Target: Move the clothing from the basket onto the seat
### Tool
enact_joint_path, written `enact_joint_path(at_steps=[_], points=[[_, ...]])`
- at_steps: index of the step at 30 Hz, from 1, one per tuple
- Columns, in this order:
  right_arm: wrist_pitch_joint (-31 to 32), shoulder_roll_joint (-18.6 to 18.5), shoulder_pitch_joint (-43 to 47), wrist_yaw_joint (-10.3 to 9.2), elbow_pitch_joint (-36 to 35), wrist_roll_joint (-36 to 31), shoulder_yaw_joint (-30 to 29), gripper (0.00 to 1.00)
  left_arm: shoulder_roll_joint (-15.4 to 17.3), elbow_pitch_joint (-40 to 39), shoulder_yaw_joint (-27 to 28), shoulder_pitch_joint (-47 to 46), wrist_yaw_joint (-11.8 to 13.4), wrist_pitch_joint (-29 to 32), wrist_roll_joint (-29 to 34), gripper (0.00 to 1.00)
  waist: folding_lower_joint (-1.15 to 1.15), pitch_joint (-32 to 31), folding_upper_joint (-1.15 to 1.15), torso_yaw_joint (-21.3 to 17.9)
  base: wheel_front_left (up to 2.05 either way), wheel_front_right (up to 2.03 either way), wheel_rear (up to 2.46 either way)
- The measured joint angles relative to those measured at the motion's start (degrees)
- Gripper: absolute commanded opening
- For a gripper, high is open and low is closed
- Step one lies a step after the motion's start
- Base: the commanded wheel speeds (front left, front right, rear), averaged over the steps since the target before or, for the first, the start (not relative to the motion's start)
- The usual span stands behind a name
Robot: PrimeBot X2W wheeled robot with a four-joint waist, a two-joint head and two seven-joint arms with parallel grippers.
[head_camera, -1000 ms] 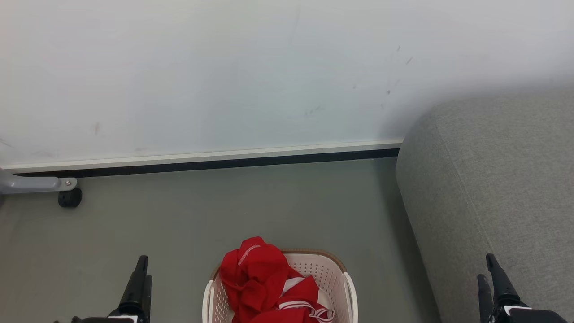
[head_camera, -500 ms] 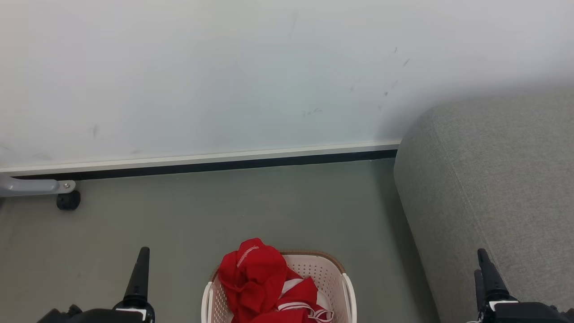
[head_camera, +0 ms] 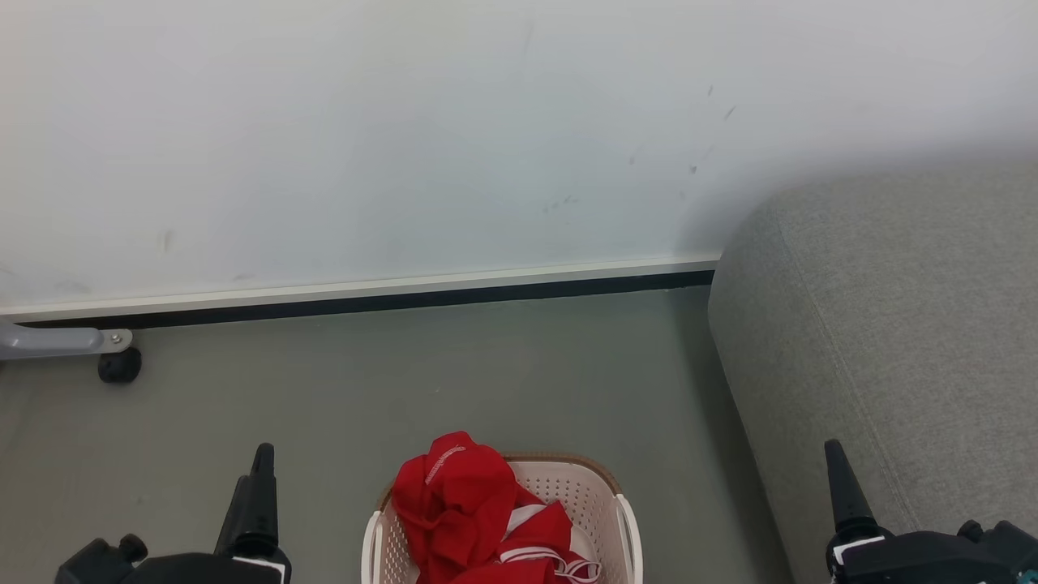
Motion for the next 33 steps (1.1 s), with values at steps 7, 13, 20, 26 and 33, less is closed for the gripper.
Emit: enact_joint_path(at_steps=[7,13,20,26,33], points=[[-1.48,-0.8,0.0,-1.03,-0.76,-6.5,2.32,1.0,1.01,-1.44,-0.73,0.13,1.19,-1.38,7.59,1.0,0.0,0.01,0.0,-0.18,0.0,0.0,0.0],[-2.57,-1.42,0.0,-2.0,-1.34,-12.1,4.37,1.0,2.48,-2.0,-1.64,1.52,2.05,-2.7,14.26,1.0,0.0,-0.01,0.0,-0.36,0.0,0.0,0.0],[-4.09,-2.08,0.01,-3.0,-1.63,-18.56,6.83,1.0,2.93,-4.05,-3.19,2.88,3.27,-4.13,22.37,1.0,0.0,-0.08,0.0,-0.56,0.0,0.0,0.0],[-5.28,-2.69,0.02,-3.53,-1.74,-23.32,8.9,1.0,3.65,-5.15,-4.05,4.59,4.12,-5.44,28.44,1.0,0.0,-0.18,0.0,-0.72,0.0,0.0,0.0],[-6.82,-3.1,0.08,-4.34,-1.8,-28.69,10.96,1.0,4.25,-5.98,-4.38,5.84,5.06,-6.9,34.53,1.0,0.0,-0.33,0.0,-0.92,0.0,0.0,0.0]])
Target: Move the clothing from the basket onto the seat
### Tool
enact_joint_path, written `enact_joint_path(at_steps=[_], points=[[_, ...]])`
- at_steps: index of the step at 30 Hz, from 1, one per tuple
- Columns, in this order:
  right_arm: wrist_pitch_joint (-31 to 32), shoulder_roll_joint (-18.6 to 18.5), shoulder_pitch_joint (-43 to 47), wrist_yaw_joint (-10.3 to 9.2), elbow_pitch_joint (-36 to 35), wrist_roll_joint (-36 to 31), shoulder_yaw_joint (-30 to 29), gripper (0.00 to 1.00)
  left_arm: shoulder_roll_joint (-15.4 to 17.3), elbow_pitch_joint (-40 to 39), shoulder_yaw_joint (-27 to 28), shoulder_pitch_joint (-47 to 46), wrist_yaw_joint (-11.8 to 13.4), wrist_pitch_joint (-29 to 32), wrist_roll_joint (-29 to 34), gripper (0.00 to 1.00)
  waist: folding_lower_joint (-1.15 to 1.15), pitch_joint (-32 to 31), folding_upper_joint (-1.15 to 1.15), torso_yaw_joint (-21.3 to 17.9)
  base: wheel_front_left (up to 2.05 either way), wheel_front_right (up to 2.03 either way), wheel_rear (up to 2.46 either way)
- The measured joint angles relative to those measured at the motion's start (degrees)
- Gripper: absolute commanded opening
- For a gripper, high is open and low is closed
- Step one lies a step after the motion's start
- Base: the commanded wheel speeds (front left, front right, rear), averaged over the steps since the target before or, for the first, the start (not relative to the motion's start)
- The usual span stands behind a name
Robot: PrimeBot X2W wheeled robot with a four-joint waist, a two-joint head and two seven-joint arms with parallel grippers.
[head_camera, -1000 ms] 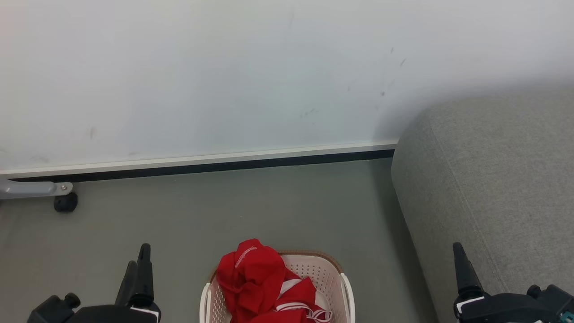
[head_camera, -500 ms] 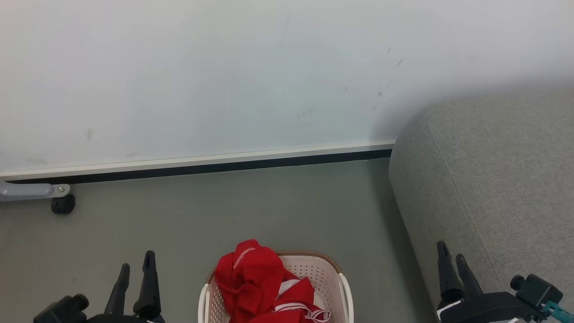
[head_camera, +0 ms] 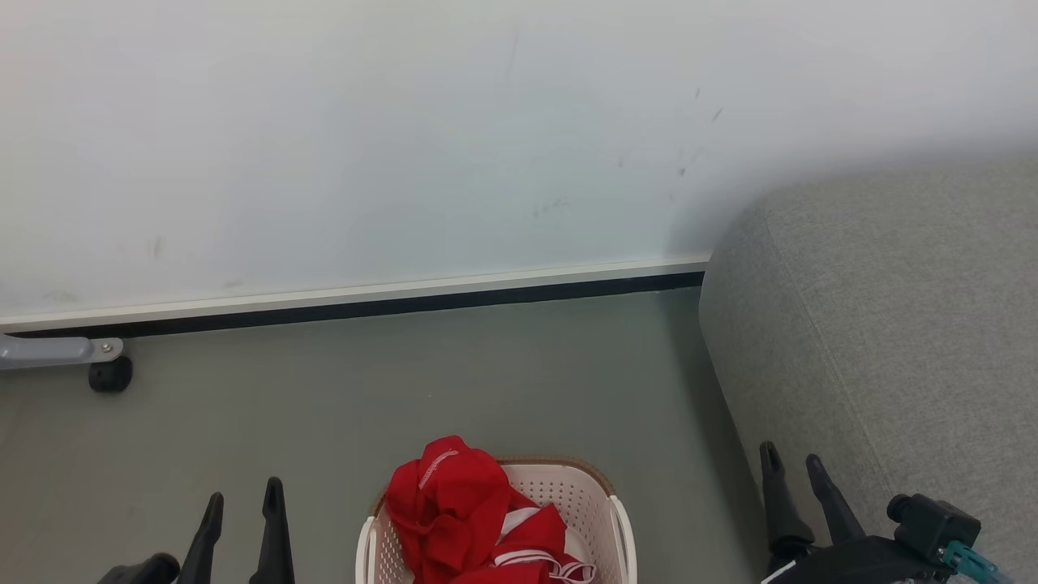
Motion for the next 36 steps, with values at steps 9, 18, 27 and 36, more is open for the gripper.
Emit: enact_joint_path(at_steps=[9,18,27,36], points=[[-1.8,-0.81,0.14,-0.68,-0.01,-6.61,2.42,1.0,0.31,-1.24,-0.75,1.27,1.48,-1.93,7.84,1.0,0.0,-0.13,0.0,-0.33,0.0,0.0,0.0],[-3.81,-1.12,0.21,-1.36,-0.01,-13.01,4.91,1.0,0.59,-2.54,-1.47,2.81,2.52,-3.79,15.28,1.0,0.0,-0.2,0.0,-0.59,0.0,0.0,0.0],[-5.79,-1.67,0.27,-2.13,-0.05,-19.63,7.34,1.0,0.7,-3.91,-2.09,3.87,3.99,-5.8,22.24,1.0,0.0,-0.24,0.0,-0.85,0.0,0.0,0.0],[-5.81,-1.68,0.36,-2.18,-0.05,-20.96,7.61,1.0,0.71,-4.21,-2.05,4.74,3.94,-5.8,23.01,1.0,0.0,-0.19,0.0,-0.94,0.0,0.0,0.0]])
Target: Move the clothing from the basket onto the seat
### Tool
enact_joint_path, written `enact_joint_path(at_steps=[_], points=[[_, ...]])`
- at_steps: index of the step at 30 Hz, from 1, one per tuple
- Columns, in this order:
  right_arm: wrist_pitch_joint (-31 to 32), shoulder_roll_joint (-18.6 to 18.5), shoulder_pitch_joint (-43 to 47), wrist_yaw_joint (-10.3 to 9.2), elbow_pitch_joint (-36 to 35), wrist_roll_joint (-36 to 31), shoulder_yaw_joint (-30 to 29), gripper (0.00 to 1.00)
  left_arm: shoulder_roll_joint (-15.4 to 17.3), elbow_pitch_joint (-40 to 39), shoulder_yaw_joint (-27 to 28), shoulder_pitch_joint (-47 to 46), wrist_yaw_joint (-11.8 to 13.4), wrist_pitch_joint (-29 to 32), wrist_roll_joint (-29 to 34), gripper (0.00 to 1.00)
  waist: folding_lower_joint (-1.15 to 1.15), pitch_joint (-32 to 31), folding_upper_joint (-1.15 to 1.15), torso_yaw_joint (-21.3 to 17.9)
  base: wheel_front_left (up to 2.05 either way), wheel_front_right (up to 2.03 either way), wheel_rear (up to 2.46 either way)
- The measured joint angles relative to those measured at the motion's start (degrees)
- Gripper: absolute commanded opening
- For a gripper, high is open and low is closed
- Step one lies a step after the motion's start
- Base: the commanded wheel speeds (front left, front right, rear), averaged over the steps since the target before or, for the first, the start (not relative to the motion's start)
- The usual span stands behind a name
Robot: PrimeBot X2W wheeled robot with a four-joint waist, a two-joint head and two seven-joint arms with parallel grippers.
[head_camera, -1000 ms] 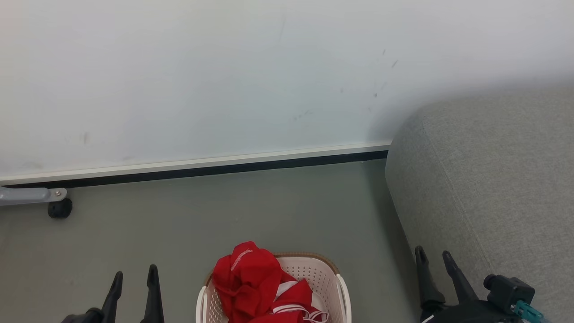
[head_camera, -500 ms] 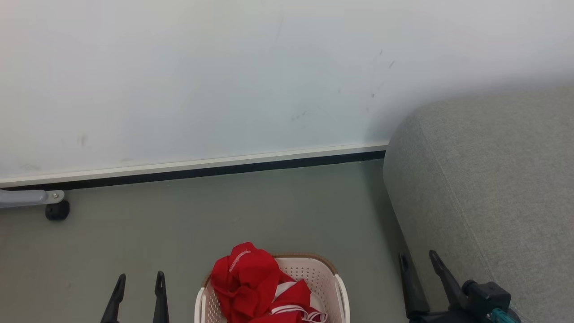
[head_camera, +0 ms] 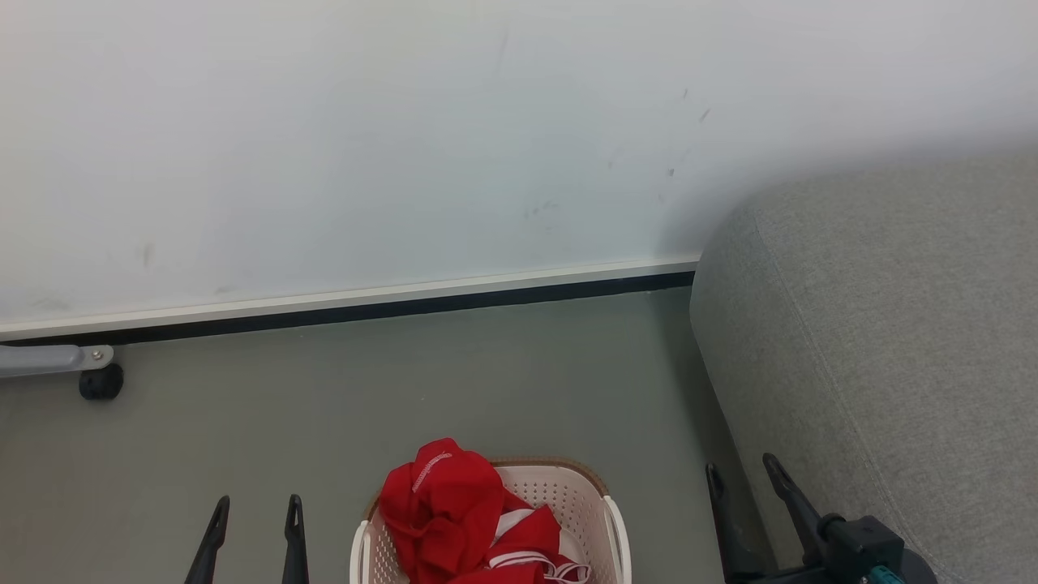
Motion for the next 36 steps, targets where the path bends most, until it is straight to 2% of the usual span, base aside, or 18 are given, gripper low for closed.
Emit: enact_joint_path(at_steps=[26,36], points=[[0.0,0.37,0.4,0.33,-0.02,-0.51,-1.04,1.0,-0.43,0.45,0.31,0.04,-0.04,0.0,-0.07,1.0,0.0,0.51,0.0,0.05,0.0,0.0,0.0],[-0.01,0.46,0.75,0.33,-2.1,-0.79,-2.13,1.0,-0.4,-0.16,-0.68,-0.03,-0.62,0.0,0.25,1.0,0.0,3.36,0.0,-0.16,0.0,0.0,0.0]])
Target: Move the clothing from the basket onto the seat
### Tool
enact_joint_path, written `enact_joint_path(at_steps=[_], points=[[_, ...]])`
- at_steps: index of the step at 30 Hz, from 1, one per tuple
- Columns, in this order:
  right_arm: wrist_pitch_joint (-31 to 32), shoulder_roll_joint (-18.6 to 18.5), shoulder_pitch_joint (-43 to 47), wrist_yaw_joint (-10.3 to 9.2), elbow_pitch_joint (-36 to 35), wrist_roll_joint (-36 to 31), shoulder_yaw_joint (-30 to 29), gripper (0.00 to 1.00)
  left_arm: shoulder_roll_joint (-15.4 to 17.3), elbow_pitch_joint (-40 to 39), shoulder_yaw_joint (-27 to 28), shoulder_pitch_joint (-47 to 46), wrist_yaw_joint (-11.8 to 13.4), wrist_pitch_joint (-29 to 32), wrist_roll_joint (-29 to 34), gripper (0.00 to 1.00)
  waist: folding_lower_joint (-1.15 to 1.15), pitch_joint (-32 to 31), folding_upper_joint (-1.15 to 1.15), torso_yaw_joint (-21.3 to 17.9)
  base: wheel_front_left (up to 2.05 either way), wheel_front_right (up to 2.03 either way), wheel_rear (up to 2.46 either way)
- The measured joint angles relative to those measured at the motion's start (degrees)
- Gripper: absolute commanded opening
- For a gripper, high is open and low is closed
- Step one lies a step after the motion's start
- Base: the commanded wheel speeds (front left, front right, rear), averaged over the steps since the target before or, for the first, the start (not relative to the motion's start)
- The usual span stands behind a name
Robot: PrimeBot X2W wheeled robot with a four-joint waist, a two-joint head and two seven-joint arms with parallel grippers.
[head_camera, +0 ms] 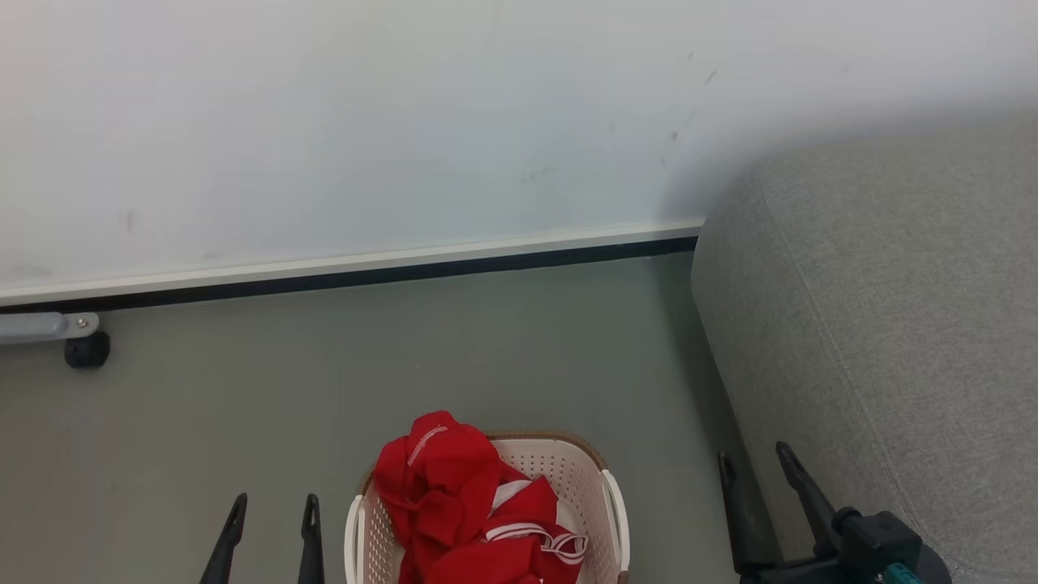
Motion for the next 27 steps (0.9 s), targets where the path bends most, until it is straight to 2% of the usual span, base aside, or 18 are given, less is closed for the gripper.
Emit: enact_joint_path(at_steps=[11,27], points=[[-0.18,-0.48,-1.74,-0.35,-4.5,-0.89,-3.37,1.0,-0.09,2.53,-3.12,-5.63,-2.47,0.0,0.82,1.0,0.01,7.14,0.0,-0.21,0.0,0.0,0.0],[-0.41,-2.1,-5.89,-1.3,-11.65,-4.22,-8.13,1.0,-0.8,16.15,-9.92,-18.18,-7.71,2.16,3.85,1.0,0.01,20.25,0.01,-1.23,0.0,0.0,0.0]])
